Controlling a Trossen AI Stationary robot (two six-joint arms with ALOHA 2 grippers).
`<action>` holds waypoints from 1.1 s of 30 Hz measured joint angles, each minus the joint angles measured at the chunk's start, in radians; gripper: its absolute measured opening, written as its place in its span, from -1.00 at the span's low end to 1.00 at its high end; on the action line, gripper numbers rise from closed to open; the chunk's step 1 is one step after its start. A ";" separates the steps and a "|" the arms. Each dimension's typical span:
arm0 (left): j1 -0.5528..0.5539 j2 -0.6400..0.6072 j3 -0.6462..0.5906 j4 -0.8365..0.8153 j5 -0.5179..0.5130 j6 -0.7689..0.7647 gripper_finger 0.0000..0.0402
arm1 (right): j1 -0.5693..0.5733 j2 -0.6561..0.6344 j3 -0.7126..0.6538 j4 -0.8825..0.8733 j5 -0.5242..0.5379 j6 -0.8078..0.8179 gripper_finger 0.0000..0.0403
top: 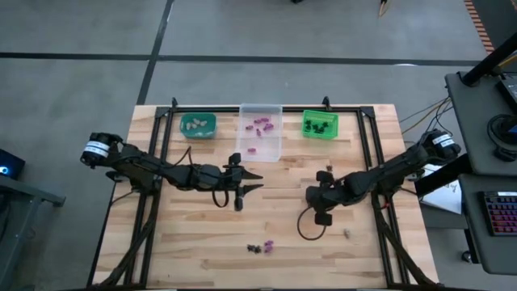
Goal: Sort Halloween decoration
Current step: Put the black spider toy into the green bin
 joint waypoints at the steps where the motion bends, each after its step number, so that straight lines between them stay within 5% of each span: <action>1: 0.000 0.000 0.000 0.000 0.000 -0.002 -0.52 | 0.005 -0.004 -0.014 0.001 0.000 0.007 -0.95; 18: 0.000 0.000 0.001 0.002 0.000 0.007 -0.51 | 0.013 0.032 -0.144 0.074 0.001 0.167 -0.96; 27: 0.000 0.000 0.001 0.001 0.000 0.018 -0.51 | 0.013 0.086 -0.138 0.522 0.078 -0.010 -0.96; 33: 0.000 0.000 -0.001 -0.005 0.000 0.018 -0.51 | 0.010 0.026 -0.088 0.553 0.114 -0.153 -0.96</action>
